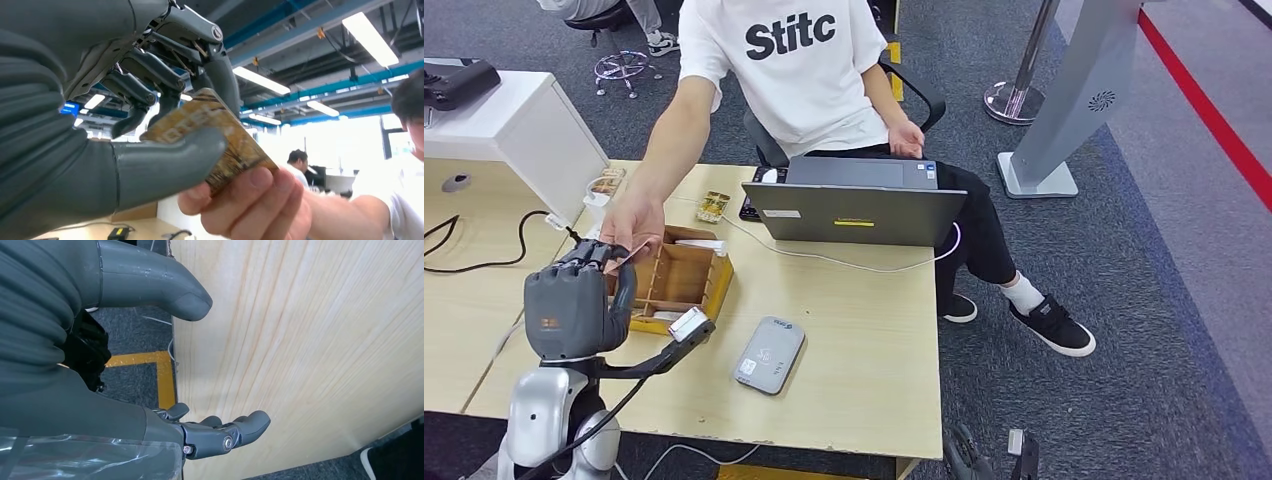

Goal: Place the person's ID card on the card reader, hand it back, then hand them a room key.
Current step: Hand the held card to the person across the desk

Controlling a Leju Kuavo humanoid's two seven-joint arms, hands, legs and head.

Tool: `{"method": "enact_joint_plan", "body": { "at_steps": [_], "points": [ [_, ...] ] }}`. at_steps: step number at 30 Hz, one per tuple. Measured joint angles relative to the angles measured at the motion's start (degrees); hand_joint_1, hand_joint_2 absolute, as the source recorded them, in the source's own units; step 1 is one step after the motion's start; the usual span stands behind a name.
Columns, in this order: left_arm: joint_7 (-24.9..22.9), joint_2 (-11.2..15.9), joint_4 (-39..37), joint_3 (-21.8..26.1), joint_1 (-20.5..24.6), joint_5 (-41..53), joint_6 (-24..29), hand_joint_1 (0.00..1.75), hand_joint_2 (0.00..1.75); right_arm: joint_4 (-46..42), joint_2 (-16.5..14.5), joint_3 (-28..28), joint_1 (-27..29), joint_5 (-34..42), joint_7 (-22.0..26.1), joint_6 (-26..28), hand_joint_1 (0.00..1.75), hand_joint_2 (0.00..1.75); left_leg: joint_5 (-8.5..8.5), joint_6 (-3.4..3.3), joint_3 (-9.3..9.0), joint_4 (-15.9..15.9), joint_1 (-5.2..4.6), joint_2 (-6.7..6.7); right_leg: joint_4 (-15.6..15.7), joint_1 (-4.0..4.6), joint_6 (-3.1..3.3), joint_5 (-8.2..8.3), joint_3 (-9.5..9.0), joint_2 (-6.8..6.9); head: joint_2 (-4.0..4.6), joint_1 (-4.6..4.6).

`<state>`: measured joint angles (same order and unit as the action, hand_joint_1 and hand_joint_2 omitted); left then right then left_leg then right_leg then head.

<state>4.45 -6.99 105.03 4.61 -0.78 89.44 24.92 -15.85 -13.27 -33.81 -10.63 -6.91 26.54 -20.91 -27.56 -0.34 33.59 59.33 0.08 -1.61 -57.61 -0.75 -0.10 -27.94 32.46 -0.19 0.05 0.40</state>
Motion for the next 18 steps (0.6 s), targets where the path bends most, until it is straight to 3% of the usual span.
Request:
{"method": "enact_joint_plan", "body": {
  "at_steps": [3, 6, 10, 11, 15, 18],
  "points": [
    [1.19, -0.35, 3.28, -0.02, -2.05, -1.79, 3.59, 0.00, 1.75, 0.00, 0.00, -0.08, 0.14, 0.50, 0.35, 0.08, 0.00, 1.75, -0.01, 0.00, 0.01, 0.00, 0.00, 0.03, 0.00, 0.00, 0.00, -0.01, 0.02, -0.02, 0.00, 0.00],
    [4.95, -1.56, 10.10, -0.03, -5.72, -13.09, 7.52, 0.00, 1.75, -0.02, 0.02, -0.59, 0.64, 1.55, 1.14, 0.08, 0.00, 1.75, -0.08, -0.02, 0.04, 0.00, 0.00, 0.07, 0.01, 0.00, -0.02, -0.04, 0.04, -0.05, 0.00, -0.01],
    [17.52, -5.24, 21.56, 2.39, -12.53, -46.40, 5.59, 0.00, 0.00, -0.13, 0.21, -2.51, 2.01, 3.23, 2.31, -0.63, 0.00, 1.75, -0.20, -0.08, 0.05, 0.00, -0.01, 0.09, 0.03, -0.01, -0.04, -0.10, 0.04, -0.06, -0.01, -0.01],
    [20.84, -6.37, 23.94, 4.01, -13.98, -54.33, 4.97, 0.00, 0.00, -0.15, 0.31, -3.08, 2.41, 3.49, 2.53, -0.92, 0.00, 1.75, -0.23, -0.08, 0.05, 0.00, -0.02, 0.08, 0.04, -0.01, -0.05, -0.12, 0.04, -0.05, -0.01, -0.01],
    [31.49, -9.64, 28.32, 12.03, -17.47, -78.24, 8.35, 0.00, 1.75, -0.17, 0.68, -5.26, 3.54, 4.01, 3.09, -1.95, 0.00, 1.75, -0.28, -0.10, 0.02, 0.00, -0.01, 0.06, 0.05, -0.01, -0.12, -0.19, 0.02, -0.02, 0.01, -0.01],
    [34.46, -10.91, 27.96, 17.03, -19.13, -88.76, 11.03, 0.00, 1.75, -0.20, 0.89, -6.79, 4.07, 4.27, 3.47, -2.49, 0.00, 1.75, -0.29, -0.11, -0.01, -0.02, -0.01, 0.04, 0.05, -0.01, -0.10, -0.21, -0.01, -0.01, -0.01, -0.01]
  ]
}}
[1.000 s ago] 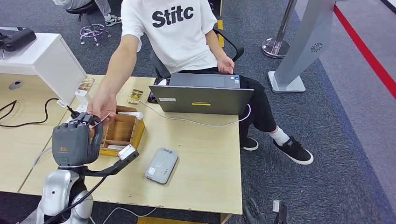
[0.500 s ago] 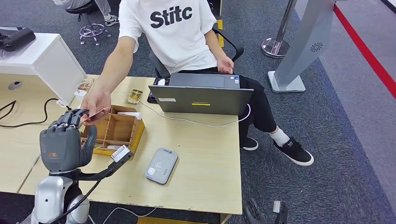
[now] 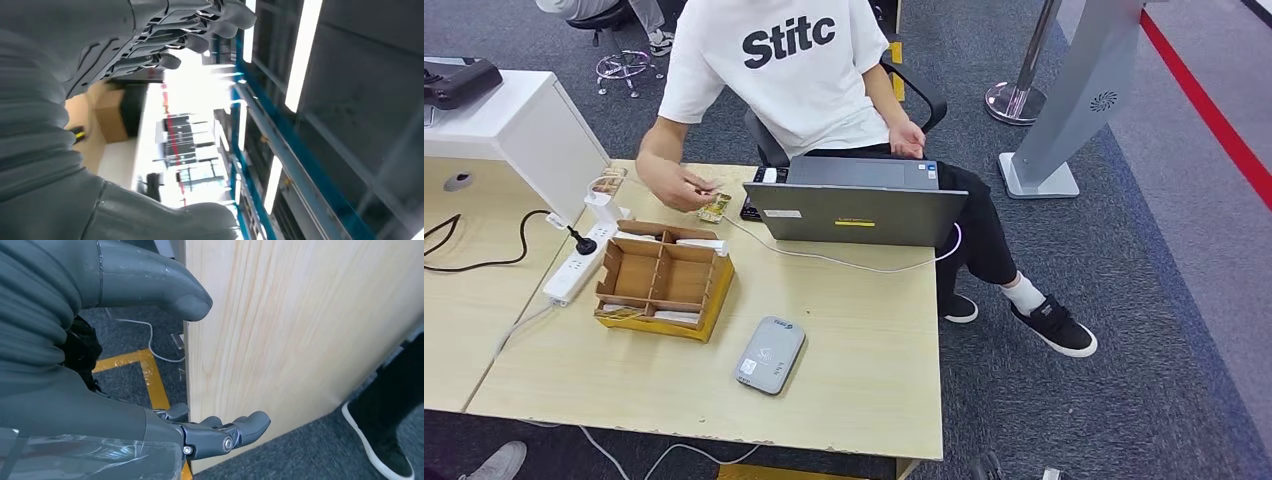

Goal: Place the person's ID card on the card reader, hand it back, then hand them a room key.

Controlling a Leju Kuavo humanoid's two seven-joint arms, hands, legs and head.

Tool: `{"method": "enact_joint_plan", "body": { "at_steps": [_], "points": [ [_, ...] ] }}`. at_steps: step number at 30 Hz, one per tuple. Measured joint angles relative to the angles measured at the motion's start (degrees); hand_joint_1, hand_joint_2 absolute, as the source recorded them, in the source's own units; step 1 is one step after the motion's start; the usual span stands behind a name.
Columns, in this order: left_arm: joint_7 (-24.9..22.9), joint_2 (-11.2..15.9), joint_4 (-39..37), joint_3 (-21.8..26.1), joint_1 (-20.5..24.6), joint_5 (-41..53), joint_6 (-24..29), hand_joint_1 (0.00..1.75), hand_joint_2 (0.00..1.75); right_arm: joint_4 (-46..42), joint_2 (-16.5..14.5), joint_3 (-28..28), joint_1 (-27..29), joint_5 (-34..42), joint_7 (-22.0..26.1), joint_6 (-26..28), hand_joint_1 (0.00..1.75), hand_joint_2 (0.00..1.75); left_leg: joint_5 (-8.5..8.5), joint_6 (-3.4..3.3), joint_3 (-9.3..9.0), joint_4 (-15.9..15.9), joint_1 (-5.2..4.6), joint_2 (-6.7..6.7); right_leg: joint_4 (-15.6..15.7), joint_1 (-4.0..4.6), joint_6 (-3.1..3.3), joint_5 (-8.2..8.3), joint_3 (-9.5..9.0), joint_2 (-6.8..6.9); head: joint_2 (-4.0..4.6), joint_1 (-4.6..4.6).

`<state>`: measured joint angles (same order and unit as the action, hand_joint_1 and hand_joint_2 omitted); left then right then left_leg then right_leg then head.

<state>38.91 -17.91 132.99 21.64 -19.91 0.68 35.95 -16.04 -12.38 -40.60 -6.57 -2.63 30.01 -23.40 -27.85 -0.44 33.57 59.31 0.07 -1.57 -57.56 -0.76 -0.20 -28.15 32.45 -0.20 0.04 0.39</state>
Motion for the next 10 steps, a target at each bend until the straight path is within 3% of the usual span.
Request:
{"method": "enact_joint_plan", "body": {
  "at_steps": [4, 10],
  "points": [
    [0.59, -0.93, -5.71, 6.08, -1.57, -14.33, -0.40, 0.00, 1.75, -0.32, 0.11, -2.11, 0.79, 0.46, 0.58, -0.83, 0.00, 1.75, 0.00, 0.01, -0.05, -0.02, 0.04, 0.04, 0.00, 0.02, 0.01, 0.00, -0.05, -0.03, 0.01, 0.04],
    [1.00, -1.57, -9.97, 10.18, -2.13, -16.05, -0.64, 0.00, 1.75, -0.57, 0.27, -3.51, 1.30, 0.67, 0.61, -1.05, 0.00, 1.75, 0.00, 0.00, -0.05, -0.01, 0.02, 0.04, 0.00, 0.01, 0.01, 0.00, -0.07, -0.02, 0.00, -0.01]
  ]
}}
